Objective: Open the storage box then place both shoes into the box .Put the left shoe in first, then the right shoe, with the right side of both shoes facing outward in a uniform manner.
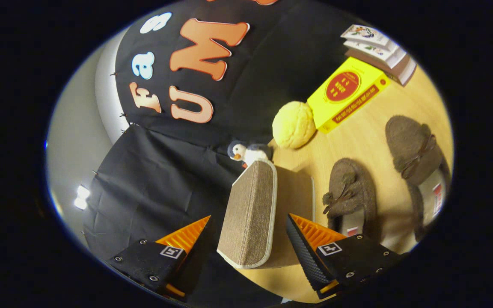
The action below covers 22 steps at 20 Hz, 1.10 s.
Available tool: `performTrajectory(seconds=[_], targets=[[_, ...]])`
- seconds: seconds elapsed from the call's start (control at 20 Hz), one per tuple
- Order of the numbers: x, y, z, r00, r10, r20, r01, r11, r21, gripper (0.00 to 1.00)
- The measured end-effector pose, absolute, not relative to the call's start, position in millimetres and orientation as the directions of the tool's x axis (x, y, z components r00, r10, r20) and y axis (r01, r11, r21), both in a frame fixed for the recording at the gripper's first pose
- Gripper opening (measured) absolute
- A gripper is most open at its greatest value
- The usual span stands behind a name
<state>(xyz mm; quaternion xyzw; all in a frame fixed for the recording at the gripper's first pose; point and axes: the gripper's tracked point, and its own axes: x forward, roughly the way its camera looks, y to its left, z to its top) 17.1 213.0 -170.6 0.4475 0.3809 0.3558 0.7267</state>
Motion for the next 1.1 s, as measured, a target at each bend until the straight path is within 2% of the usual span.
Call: performTrajectory(seconds=[0.45, 0.65, 0.9, 1.1], targets=[[19, 269, -207, 0.299, 0.932, -0.204, -0.112, 0.246, 0.963, 0.97], [19, 281, -213, 0.275, 0.94, -0.201, -0.109, 0.238, 0.965, 0.97], [15, 287, -198, 0.248, 0.96, -0.134, -0.106, 0.165, 0.981, 0.94], [16, 281, -193, 0.266, 0.955, -0.13, -0.121, 0.167, 0.978, 0.87]])
